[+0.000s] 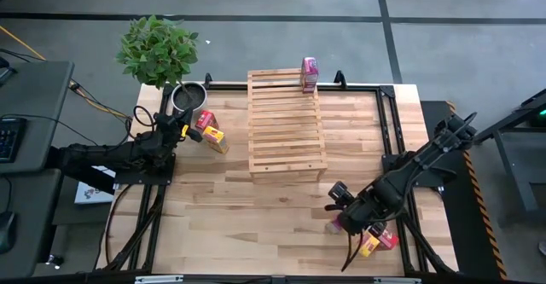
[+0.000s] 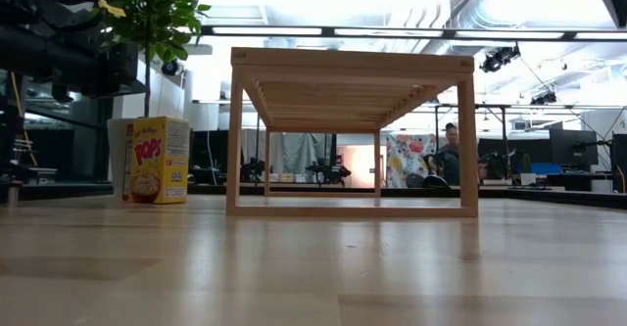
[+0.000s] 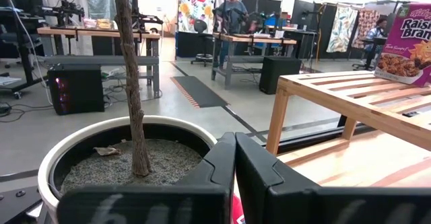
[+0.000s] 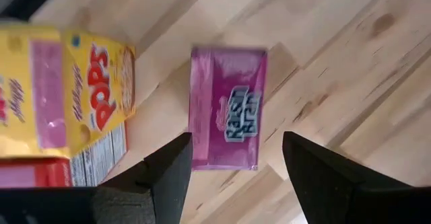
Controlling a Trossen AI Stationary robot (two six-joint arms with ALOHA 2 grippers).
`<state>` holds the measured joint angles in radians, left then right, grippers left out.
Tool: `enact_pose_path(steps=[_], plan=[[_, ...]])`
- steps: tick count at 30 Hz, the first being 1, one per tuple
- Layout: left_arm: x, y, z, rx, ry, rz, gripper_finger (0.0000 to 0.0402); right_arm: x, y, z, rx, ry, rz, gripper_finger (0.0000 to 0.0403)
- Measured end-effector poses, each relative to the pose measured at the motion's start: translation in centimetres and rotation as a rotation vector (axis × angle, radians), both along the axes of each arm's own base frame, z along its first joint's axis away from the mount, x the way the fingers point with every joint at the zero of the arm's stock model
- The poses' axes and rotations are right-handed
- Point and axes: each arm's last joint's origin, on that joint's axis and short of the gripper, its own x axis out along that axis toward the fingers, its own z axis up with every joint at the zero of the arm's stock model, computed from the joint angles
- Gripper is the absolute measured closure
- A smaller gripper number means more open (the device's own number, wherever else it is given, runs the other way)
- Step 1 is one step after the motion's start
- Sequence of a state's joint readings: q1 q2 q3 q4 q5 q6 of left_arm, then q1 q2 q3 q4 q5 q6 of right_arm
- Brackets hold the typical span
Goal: Stack cereal on shelf
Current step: Put the violet cereal box on the shelf aligned with the other violet cereal box
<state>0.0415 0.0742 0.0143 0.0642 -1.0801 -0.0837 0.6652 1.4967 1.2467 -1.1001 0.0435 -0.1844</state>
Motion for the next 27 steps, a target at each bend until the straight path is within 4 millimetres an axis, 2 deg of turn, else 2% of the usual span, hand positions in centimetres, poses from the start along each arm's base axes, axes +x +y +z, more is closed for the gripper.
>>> enact_pose_path(steps=[4, 14, 19, 22, 27], plan=[[0.0, 0.0, 0.0, 0.0, 0.0, 0.0, 0.0398, 0.0, -0.2, -1.3, 0.014, 0.02, -0.002, 0.0178], [0.0, 0.0, 0.0, 0.0, -0.001, 0.0, 0.0398, 0.2, -0.3, -1.3, 0.043, 0.002, 0.008, 0.0178], [0.0, 0.0, 0.0, 0.0, 0.0, 0.0, 0.0398, 0.1, -0.4, -0.7, 0.065, -0.032, 0.009, 0.0178], [0.0, 0.0, 0.0, 0.0, 0.0, 0.0, 0.0398, -0.1, -0.6, 0.4, 0.097, -0.07, -0.005, 0.0178], [0.0, 0.0, 0.0, 0.0, 0.0, 0.0, 0.0398, -0.6, -0.9, 1.4, 0.162, -0.071, -0.096, 0.0178]])
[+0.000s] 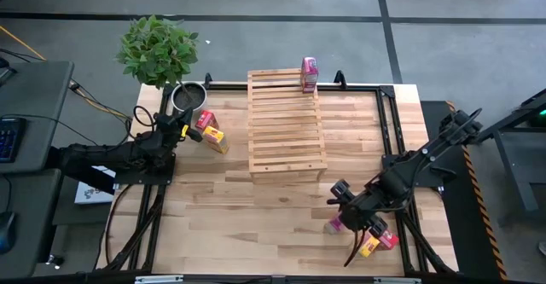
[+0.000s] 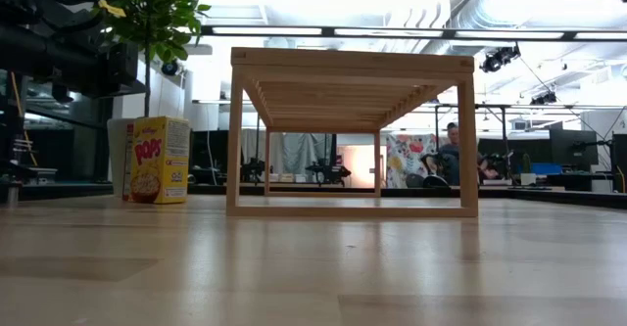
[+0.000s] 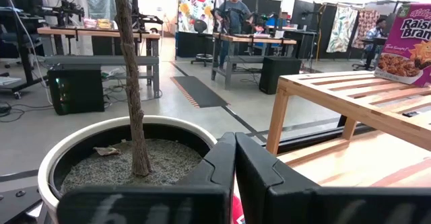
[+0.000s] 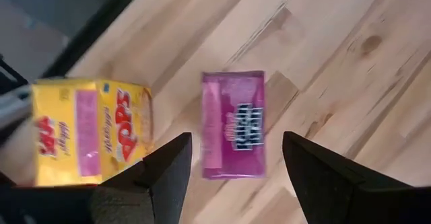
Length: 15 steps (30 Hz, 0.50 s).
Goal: Stack cereal on shelf
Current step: Put the violet cereal box on the shelf aligned with the other violet cereal box
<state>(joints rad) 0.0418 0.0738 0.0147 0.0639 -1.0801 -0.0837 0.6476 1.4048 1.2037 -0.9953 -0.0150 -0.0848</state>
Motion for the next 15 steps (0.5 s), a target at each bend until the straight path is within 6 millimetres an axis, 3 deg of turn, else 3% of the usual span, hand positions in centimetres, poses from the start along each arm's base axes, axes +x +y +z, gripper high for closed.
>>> enact_pose_path(steps=[7, 15], plan=[[0.0, 0.0, -0.01, 0.0, 0.0, 0.0, 0.0398, 0.27, 0.17, 0.21, 0.046, -0.021, -0.082, 0.0178], [0.0, 0.0, 0.0, 0.0, 0.0, 0.0, 0.0398, 0.02, 0.27, 0.15, 0.071, 0.016, 0.026, 0.0178]])
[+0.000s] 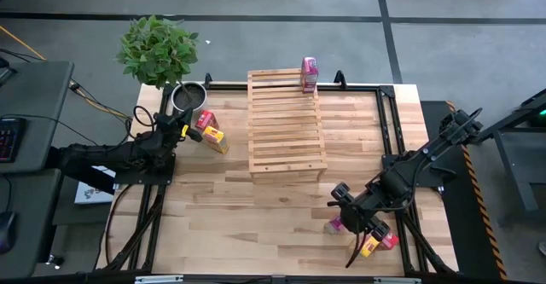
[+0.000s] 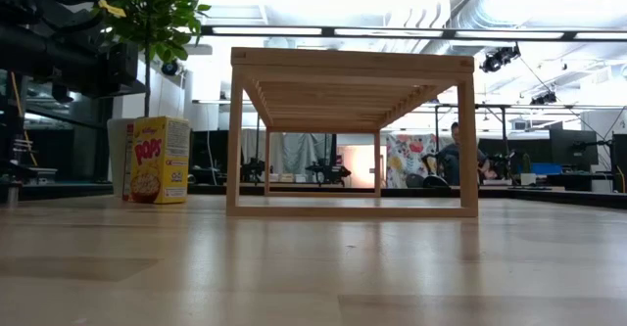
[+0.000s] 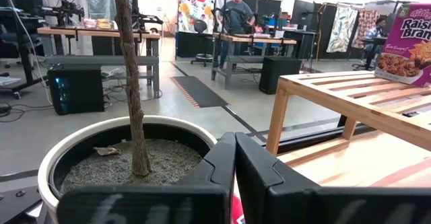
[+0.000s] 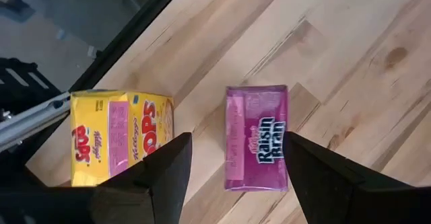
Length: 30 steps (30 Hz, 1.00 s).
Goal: Stack cereal on shelf
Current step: Put the violet cereal box on the shelf aligned with the other violet cereal box
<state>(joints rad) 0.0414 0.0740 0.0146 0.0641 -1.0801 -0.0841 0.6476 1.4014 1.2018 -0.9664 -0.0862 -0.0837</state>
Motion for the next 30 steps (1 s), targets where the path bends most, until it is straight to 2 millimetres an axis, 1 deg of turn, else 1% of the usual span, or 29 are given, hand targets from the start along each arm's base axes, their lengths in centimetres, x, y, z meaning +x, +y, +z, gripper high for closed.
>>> enact_pose_path(steps=[6, 11, 13, 15, 17, 19, 23, 26, 30], plan=[[0.0, 0.0, 0.0, 0.0, 0.0, 0.0, 0.0398, 0.0, -0.1, 0.0, -0.018, -0.012, -0.006, 0.0172], [0.0, 0.0, 0.0, 0.0, 0.0, 0.0, 0.0398, 0.1, -0.2, -0.2, -0.05, -0.036, -0.028, 0.0131], [0.0, 0.0, 0.0, 0.0, 0.001, 0.0, 0.0398, 0.1, -0.3, -0.7, -0.071, -0.035, -0.032, 0.0112], [0.0, 0.0, 0.0, 0.0, 0.0, 0.0, 0.0398, 0.0, -0.5, -1.7, -0.078, -0.017, -0.033, 0.0102], [0.0, 0.0, 0.0, 0.0, 0.001, 0.0, 0.0398, -0.2, -0.8, -2.5, -0.069, 0.026, -0.019, 0.0098], [0.0, 0.0, 0.0, 0.0, 0.0, 0.0, 0.0398, -0.2, -1.0, -2.7, -0.052, 0.054, -0.002, 0.0097], [0.0, 0.0, 0.0, 0.0, 0.001, 0.0, 0.0398, 0.1, -1.3, -2.1, 0.009, 0.014, 0.003, 0.0097], [0.0, 0.0, 0.0, 0.0, 0.001, 0.0, 0.0398, -0.2, -1.8, -1.3, 0.033, -0.013, 0.008, 0.0097], [0.0, 0.0, 0.0, 0.0, 0.001, 0.0, 0.0398, -0.6, -2.4, -0.5, 0.064, -0.03, -0.048, 0.0097]])
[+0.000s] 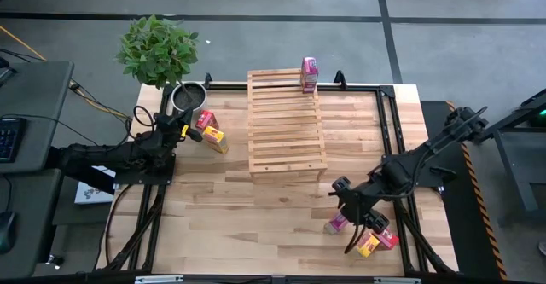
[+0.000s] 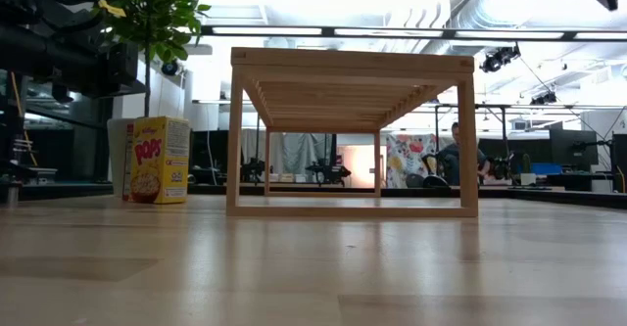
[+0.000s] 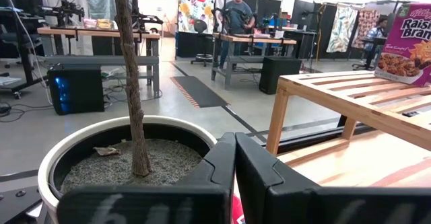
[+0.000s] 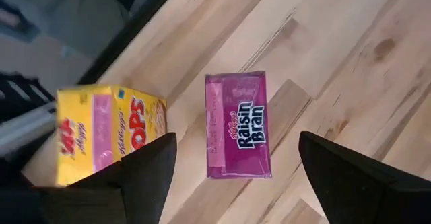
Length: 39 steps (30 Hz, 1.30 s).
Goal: Stack cereal on shelf
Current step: Put the violet cereal box on the shelf aligned with the other violet cereal box
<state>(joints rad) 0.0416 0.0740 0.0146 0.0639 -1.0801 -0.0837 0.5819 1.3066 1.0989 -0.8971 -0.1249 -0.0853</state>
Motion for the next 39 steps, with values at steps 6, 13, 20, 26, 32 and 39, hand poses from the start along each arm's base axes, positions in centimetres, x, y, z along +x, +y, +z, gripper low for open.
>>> enact_pose_path(steps=[6, 13, 20, 26, 32, 39], plan=[[0.0, 0.0, 0.0, 0.0, 0.0, 0.0, 0.0398, -0.6, -0.4, -0.9, 0.051, -0.013, -0.057, 0.0097], [0.0, 0.0, 0.0, 0.0, 0.0, 0.0, 0.0398, -0.7, -0.4, -2.8, 0.044, -0.01, -0.047, 0.0097], [0.0, 0.0, 0.0, 0.0, -0.001, 0.0, 0.0398, -0.4, -0.2, -2.8, 0.049, -0.043, -0.018, 0.0097], [0.0, 0.0, 0.0, 0.0, 0.0, 0.0, 0.0398, 0.1, 0.2, -3.5, 0.04, -0.031, 0.004, 0.0097], [0.0, 0.0, 0.0, 0.0, -0.001, 0.0, 0.0398, 0.5, 0.5, -4.4, 0.015, 0.002, 0.016, 0.0098], [0.0, 0.0, 0.0, 0.0, -0.001, 0.0, 0.0398, 1.1, 0.8, -5.6, -0.037, 0.024, 0.038, 0.0098]])
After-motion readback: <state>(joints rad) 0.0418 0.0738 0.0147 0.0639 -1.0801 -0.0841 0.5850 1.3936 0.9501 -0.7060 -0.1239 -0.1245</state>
